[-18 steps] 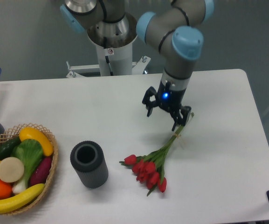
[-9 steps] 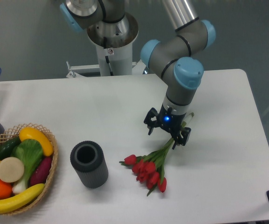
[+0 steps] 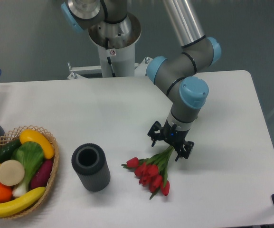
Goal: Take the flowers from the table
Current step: 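Lower the gripper onto the tulip stems and close it around them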
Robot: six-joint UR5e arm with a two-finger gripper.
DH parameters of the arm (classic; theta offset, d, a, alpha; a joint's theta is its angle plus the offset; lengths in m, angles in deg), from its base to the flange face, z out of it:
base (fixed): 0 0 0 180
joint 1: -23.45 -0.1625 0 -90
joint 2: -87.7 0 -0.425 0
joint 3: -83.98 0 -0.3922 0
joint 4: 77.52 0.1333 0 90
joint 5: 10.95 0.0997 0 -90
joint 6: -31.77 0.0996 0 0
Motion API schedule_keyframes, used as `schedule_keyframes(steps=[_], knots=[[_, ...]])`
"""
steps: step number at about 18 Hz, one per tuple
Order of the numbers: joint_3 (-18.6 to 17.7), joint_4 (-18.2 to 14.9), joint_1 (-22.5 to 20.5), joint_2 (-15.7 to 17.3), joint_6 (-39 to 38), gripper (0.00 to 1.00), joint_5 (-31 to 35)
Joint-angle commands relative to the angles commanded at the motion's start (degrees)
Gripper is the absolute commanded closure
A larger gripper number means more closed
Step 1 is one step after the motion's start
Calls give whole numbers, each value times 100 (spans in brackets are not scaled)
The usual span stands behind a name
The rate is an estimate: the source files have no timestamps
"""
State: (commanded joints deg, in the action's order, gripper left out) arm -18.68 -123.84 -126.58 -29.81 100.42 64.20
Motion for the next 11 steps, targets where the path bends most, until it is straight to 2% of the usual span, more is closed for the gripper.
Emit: schedule_keyframes(steps=[11], knots=[[35,18,105,-158,9,0,158]])
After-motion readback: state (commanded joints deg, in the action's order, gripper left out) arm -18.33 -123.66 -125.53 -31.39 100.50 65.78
